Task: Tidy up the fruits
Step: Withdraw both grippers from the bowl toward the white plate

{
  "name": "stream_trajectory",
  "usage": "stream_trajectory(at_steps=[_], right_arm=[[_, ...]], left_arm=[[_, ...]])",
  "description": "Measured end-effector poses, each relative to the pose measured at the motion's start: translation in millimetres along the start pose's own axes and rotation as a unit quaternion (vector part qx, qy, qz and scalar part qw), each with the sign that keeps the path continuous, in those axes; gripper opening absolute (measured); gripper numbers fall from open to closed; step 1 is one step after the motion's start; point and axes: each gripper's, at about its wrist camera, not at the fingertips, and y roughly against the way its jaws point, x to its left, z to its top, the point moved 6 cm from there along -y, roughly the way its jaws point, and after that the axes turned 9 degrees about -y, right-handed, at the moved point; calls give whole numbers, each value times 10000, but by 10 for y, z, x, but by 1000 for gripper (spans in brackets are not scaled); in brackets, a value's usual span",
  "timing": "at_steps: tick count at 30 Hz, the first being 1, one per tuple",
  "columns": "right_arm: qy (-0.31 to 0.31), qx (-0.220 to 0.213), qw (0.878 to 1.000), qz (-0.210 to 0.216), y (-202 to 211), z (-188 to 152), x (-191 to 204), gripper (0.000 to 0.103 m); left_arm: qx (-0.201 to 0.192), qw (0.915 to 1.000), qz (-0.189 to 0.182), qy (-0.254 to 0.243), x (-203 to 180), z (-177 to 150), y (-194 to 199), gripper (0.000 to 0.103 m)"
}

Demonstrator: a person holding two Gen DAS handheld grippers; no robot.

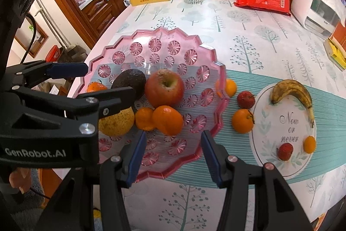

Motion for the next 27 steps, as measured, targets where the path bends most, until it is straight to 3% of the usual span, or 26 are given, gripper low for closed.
stream_trajectory(at_steps=[14, 27], right_arm=[[-231, -12, 9997, 44, 108, -74, -396, 53], [-678, -111, 9975, 176, 156, 8, -1034, 53]], left_arm=[[28, 9997, -93, -206, -400, 161, 1, 91], [88, 9983, 19, -580, -943, 581, -101, 91]])
